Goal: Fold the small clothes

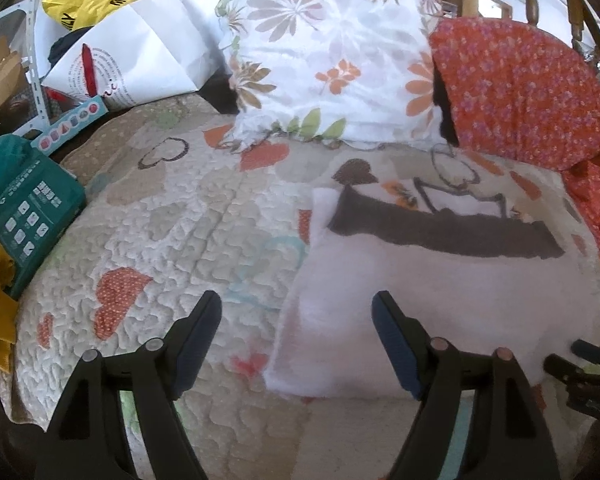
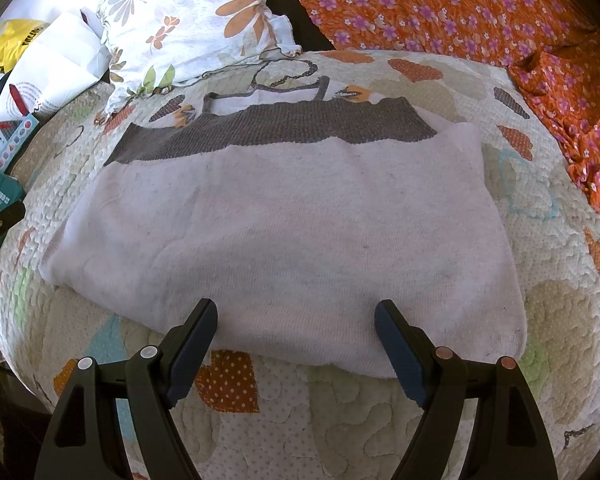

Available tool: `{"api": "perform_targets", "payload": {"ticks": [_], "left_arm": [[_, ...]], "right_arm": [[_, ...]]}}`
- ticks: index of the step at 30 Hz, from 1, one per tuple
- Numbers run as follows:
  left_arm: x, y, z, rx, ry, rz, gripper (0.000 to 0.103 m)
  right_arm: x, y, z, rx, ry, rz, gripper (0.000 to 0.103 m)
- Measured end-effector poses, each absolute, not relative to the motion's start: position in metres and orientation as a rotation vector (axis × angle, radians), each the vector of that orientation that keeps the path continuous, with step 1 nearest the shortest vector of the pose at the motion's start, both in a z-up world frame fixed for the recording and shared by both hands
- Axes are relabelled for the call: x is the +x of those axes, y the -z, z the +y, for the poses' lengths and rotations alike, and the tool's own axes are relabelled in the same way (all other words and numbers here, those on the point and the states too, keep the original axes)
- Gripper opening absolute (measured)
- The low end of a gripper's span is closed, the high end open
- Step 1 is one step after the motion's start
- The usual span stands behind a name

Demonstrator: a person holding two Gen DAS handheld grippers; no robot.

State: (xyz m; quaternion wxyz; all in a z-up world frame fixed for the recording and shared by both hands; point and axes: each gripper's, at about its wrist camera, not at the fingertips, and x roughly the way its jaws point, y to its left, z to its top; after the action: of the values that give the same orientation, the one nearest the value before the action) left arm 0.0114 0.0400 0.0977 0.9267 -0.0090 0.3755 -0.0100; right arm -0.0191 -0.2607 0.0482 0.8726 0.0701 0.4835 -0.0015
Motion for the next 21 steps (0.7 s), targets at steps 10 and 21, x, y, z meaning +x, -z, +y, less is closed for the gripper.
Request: {"api": "perform_targets", "payload": {"ticks": [10,21], "left_arm": [[0.009,-0.091,0.027,-0.019,0.077,0.806,0.079],[0.005,-0.084,0.012,-0.036,0.139,0.873,0.079]], "right_arm": [[-0.019,-0.048,-0.259,0.147,0.005,1.01,0.085],[-0.019,-0.048,-0.258,0.148,0.008,1.01,0.086]]}}
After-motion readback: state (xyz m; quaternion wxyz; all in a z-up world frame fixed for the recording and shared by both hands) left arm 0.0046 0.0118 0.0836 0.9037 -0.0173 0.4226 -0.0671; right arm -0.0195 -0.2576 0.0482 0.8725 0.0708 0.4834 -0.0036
